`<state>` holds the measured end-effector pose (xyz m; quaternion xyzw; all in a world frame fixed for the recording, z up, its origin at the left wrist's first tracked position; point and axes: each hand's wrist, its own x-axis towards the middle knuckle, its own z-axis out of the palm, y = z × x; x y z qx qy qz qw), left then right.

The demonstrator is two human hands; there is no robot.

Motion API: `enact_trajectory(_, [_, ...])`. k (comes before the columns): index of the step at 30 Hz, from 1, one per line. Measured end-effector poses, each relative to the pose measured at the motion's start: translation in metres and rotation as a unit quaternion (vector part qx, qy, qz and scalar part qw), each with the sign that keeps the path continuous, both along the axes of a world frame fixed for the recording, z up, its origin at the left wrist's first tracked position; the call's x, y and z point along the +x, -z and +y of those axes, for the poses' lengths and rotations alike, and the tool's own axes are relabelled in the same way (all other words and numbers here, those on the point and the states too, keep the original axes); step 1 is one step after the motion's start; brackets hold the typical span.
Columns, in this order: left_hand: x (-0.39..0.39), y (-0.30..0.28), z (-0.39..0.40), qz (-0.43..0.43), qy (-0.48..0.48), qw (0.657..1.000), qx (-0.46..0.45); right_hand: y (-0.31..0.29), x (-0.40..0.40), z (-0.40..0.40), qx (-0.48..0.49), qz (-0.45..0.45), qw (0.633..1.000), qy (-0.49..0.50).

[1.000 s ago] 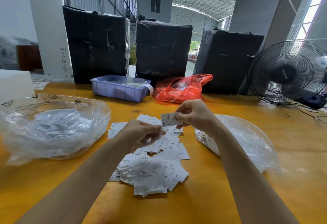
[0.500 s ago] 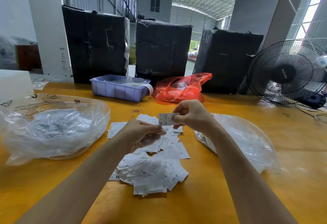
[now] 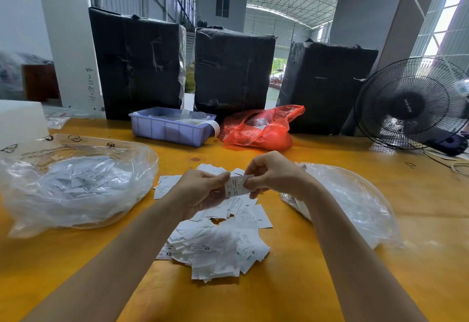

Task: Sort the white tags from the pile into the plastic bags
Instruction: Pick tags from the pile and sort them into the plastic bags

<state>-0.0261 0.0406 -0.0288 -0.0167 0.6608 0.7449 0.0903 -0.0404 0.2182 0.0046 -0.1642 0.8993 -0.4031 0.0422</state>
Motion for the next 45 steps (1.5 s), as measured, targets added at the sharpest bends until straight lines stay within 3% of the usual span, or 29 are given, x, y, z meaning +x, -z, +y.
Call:
enact_trajectory(10, [0.001, 0.004, 0.003, 0.019, 0.036, 0.997, -0.068, -0.002, 0.002, -0.004, -0.031, -0.017, 0.999, 0.012])
enact_trajectory(14, [0.000, 0.005, 0.005, 0.016, -0.011, 0.998, -0.052, 0.000, 0.001, -0.004, -0.010, -0.032, 0.999, 0.000])
enact_trajectory(22, [-0.004, 0.010, 0.008, 0.002, -0.094, 0.995, -0.019, 0.015, 0.001, -0.017, -0.105, -0.093, 0.990, -0.021])
enact_trajectory(30, [-0.009, 0.011, 0.006, -0.024, -0.167, 0.985, 0.021, 0.021, 0.001, -0.028, -0.157, -0.075, 0.984, -0.025])
enact_trajectory(34, [-0.007, 0.011, 0.007, -0.030, -0.152, 0.988, 0.014, 0.022, 0.000, -0.027, -0.186, -0.097, 0.977, -0.027])
enact_trajectory(45, [-0.010, 0.012, -0.011, -0.046, -0.002, 0.998, -0.046, 0.022, -0.007, -0.013, -0.275, -0.102, 0.949, 0.112])
